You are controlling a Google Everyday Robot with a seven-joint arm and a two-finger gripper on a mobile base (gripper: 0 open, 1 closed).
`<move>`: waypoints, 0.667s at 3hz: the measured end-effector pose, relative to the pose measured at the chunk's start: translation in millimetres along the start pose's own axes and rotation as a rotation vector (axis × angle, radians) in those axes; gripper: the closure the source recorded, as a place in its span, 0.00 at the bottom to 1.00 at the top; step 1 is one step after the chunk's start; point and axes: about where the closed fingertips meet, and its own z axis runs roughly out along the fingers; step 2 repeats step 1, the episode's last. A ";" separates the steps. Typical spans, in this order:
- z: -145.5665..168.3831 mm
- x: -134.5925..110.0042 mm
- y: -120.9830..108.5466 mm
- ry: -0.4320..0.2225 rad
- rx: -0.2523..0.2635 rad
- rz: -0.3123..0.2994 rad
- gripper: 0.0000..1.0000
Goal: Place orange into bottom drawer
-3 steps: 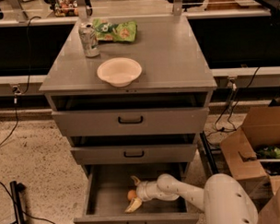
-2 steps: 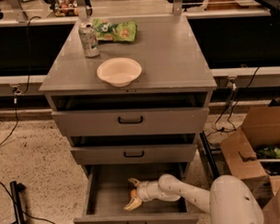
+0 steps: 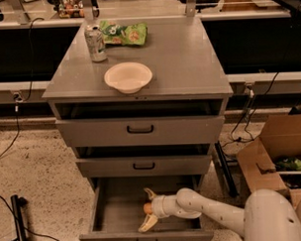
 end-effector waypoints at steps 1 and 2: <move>-23.4 -3.6 3.3 0.013 0.019 0.019 0.00; -23.4 -3.6 3.3 0.013 0.019 0.019 0.00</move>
Offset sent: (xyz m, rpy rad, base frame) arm 0.0000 0.0000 0.0000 0.0000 0.0000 0.0000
